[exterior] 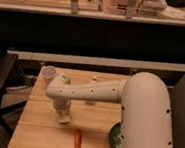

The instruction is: Wipe the white sponge on the table

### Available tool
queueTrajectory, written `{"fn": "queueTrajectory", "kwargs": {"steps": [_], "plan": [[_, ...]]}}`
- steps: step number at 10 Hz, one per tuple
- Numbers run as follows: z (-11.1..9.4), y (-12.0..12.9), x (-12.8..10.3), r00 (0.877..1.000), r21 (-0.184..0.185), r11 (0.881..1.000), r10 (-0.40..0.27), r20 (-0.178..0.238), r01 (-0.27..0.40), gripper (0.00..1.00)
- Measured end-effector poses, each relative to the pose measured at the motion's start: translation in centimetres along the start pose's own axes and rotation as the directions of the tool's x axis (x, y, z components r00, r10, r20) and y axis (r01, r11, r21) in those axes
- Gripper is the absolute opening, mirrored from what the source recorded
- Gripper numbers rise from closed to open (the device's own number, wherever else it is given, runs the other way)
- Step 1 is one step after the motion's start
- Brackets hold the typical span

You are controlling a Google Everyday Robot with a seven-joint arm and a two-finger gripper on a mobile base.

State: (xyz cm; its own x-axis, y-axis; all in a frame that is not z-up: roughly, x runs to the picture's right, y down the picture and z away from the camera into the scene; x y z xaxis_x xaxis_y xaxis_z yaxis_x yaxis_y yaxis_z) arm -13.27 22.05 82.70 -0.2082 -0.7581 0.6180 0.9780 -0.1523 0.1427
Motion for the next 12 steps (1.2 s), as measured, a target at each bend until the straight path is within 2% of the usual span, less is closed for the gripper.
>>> {"fn": "queueTrajectory", "kwargs": {"steps": [5, 7, 12], "plan": [[0.2, 0.2, -0.2, 1.000, 0.020, 1.000, 0.004, -0.017, -0.003, 0.05], [0.3, 1.0, -0.9, 1.000, 0.019, 1.000, 0.012, -0.019, -0.011, 0.05], [0.5, 0.4, -1.6, 0.999, 0.019, 1.000, -0.003, -0.033, 0.004, 0.05]]}}
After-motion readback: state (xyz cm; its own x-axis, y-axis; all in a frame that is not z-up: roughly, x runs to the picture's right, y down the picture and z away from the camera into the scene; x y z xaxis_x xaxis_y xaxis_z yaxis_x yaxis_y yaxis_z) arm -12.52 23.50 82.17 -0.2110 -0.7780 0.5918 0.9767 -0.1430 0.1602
